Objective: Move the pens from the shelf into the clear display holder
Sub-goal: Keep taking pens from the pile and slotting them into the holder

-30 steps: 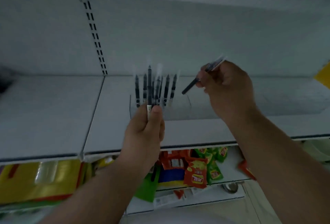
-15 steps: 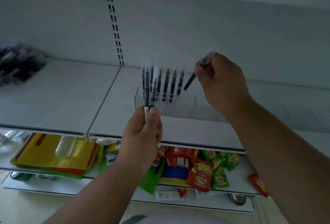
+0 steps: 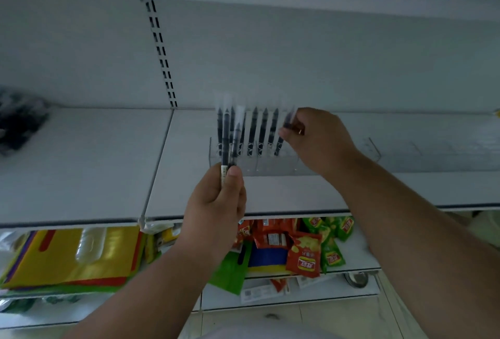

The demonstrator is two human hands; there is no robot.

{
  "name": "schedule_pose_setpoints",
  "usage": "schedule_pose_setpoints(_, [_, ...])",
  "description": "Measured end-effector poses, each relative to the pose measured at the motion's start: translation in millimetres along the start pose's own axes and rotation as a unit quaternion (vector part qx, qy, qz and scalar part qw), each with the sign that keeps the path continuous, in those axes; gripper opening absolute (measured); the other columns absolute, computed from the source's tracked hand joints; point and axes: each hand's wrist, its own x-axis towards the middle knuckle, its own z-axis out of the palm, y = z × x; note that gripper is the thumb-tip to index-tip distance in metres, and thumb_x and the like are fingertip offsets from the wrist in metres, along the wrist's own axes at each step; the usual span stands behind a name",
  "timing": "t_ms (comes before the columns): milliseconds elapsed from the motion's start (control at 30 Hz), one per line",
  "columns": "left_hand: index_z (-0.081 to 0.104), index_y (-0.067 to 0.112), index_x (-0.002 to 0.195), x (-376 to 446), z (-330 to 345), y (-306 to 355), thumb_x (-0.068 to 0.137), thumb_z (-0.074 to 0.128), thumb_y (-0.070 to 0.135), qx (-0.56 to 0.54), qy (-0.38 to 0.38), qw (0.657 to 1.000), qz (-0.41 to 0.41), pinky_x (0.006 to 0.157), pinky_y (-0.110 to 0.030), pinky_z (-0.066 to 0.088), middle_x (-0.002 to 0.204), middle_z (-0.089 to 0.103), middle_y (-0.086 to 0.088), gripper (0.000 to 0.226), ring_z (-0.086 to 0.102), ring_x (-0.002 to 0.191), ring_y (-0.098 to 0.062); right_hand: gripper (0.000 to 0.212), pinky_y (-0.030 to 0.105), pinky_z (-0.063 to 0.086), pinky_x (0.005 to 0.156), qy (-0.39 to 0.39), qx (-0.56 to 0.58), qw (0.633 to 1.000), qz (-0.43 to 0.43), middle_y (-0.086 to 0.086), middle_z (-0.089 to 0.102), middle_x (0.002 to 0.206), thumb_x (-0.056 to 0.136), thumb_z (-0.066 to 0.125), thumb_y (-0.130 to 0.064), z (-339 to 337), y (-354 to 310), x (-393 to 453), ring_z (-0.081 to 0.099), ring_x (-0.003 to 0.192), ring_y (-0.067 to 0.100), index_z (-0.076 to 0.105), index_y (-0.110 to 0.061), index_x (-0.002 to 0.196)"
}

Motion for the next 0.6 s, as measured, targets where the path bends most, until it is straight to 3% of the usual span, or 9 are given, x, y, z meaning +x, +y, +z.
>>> schedule_pose_setpoints(133, [0.038, 0.014, 0.069, -2, -10, -2, 0.104, 0.04, 0.019, 0.02, -0.026, 0.999, 0.009, 0.046, -0.02, 0.031, 0.054, 0.036, 0.009, 0.035, 0.03, 0.048, -0.007, 0.029, 0.02, 0.037, 0.057, 0.063, 0.066, 0.995, 0.049, -0.009, 0.057, 0.081, 0.087, 0.069, -0.046, 7, -1, -15, 0.054, 0.073, 0.006, 0.054, -0.023, 0.096])
schedule_pose_setpoints(233, [0.037, 0.013, 0.07, -4, -14, -3, 0.105, 0.04, 0.017, 0.001, -0.036, 0.999, -0.004, 0.044, -0.019, 0.029, 0.055, 0.035, 0.008, 0.035, 0.028, 0.048, -0.007, 0.023, 0.018, 0.041, 0.056, 0.119, 0.129, 0.983, 0.044, -0.01, 0.058, 0.075, 0.089, 0.066, -0.044, 2, -15, -40, 0.054, 0.066, 0.002, 0.059, -0.022, 0.092])
schedule_pose_setpoints(367, [0.04, 0.018, 0.068, -4, -9, -5, 0.105, 0.041, 0.021, 0.033, -0.084, 0.996, -0.008, 0.045, -0.024, 0.027, 0.054, 0.035, 0.008, 0.037, 0.028, 0.048, -0.01, 0.02, 0.02, 0.047, 0.057, 0.006, 0.265, 0.964, 0.02, -0.002, 0.068, 0.076, 0.091, 0.062, -0.04, -4, -41, -64, 0.056, 0.061, 0.004, 0.067, -0.021, 0.086])
schedule_pose_setpoints(433, [0.045, 0.024, 0.067, -4, -5, -8, 0.105, 0.042, 0.025, 0.054, -0.123, 0.991, 0.001, 0.049, -0.027, 0.029, 0.055, 0.037, 0.009, 0.038, 0.03, 0.05, -0.011, 0.018, 0.017, 0.042, 0.052, -0.031, 0.337, 0.94, 0.027, -0.006, 0.067, 0.067, 0.093, 0.063, -0.03, -6, -46, -68, 0.054, 0.054, 0.005, 0.067, -0.014, 0.085])
schedule_pose_setpoints(500, [0.048, 0.031, 0.065, -3, -4, -12, 0.105, 0.042, 0.028, 0.068, -0.15, 0.986, 0.009, 0.051, -0.03, 0.03, 0.057, 0.039, 0.009, 0.04, 0.033, 0.051, -0.012, 0.016, 0.016, 0.038, 0.049, -0.045, 0.395, 0.917, 0.042, -0.008, 0.061, 0.055, 0.094, 0.064, -0.019, -8, -45, -71, 0.051, 0.05, 0.008, 0.065, -0.012, 0.08])
schedule_pose_setpoints(600, [0.052, 0.029, 0.069, -4, -5, -11, 0.105, 0.041, 0.029, 0.079, -0.154, 0.985, 0.011, 0.051, -0.03, 0.028, 0.057, 0.039, 0.006, 0.038, 0.032, 0.051, -0.013, 0.019, 0.023, 0.036, 0.049, -0.03, 0.445, 0.893, 0.057, 0.007, 0.063, 0.062, 0.094, 0.064, -0.015, -8, -40, -73, 0.052, 0.054, 0.015, 0.063, -0.017, 0.075])
